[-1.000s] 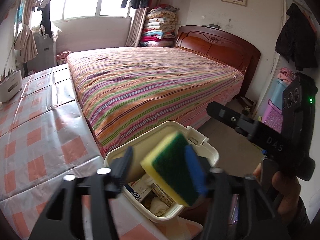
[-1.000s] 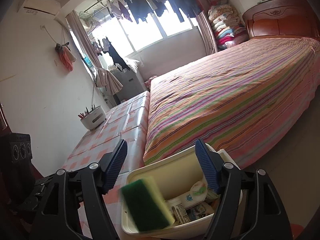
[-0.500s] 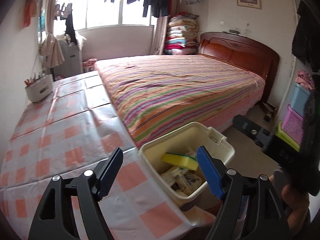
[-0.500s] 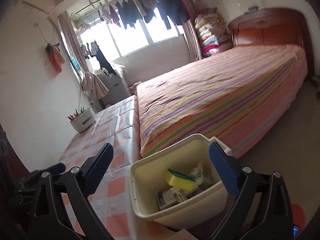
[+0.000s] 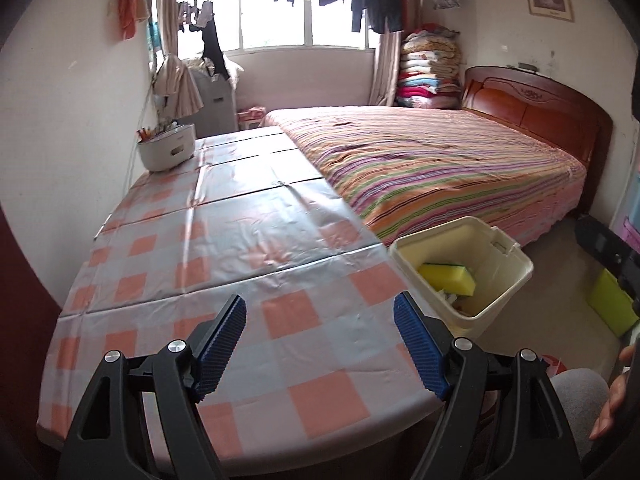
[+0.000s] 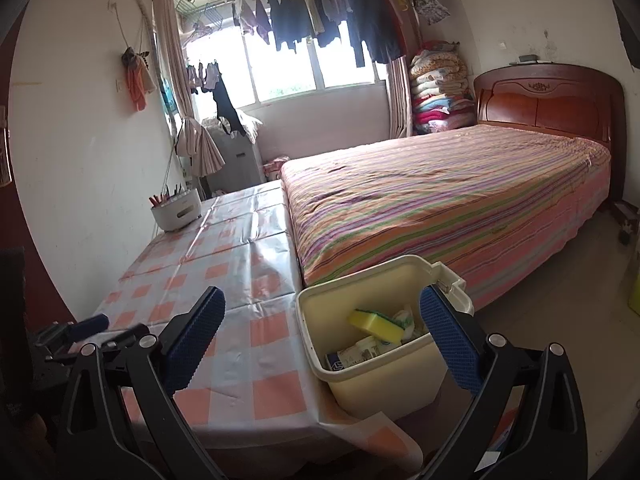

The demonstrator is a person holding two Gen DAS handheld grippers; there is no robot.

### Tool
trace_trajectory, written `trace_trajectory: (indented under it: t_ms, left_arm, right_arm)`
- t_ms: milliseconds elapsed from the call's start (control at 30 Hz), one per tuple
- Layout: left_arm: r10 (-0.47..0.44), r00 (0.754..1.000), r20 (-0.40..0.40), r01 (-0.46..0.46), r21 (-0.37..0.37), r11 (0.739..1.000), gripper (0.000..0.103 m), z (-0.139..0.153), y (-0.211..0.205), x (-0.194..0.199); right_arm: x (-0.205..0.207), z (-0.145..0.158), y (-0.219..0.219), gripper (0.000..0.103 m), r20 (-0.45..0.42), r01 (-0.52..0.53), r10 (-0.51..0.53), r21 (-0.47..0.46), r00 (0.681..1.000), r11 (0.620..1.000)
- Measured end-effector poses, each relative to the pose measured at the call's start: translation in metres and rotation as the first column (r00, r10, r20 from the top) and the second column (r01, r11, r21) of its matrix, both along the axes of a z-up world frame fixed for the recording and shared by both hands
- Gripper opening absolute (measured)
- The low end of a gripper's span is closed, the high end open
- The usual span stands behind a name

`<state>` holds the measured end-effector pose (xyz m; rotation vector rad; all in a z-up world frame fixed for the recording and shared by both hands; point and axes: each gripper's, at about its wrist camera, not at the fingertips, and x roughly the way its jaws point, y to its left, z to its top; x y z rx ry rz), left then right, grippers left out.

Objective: Collect trash

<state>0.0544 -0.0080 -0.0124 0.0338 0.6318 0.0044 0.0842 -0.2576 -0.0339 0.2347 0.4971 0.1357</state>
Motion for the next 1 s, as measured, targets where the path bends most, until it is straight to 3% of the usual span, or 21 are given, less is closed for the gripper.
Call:
trace_trajectory:
  t_ms: [333, 1000]
  left_arm:
    - [0.056, 0.998, -0.034, -0.056, -0.015, 0.998, 0.074, -0.005, 0.022, 0.008]
    - [-0.017, 0.997, -0.071, 0.018, 0.005, 1.0, 0.074, -0.006, 0.009, 0.043]
  right_arm:
    - [0.02, -0.024, 0.013, 0.096, -0.068, -0.023, 0.022, -0.022, 0.997, 0.999]
    - [0.053, -0.02, 0.008, 0.096, -0.107, 0.02, -0.02, -0.005, 0.994, 1.0]
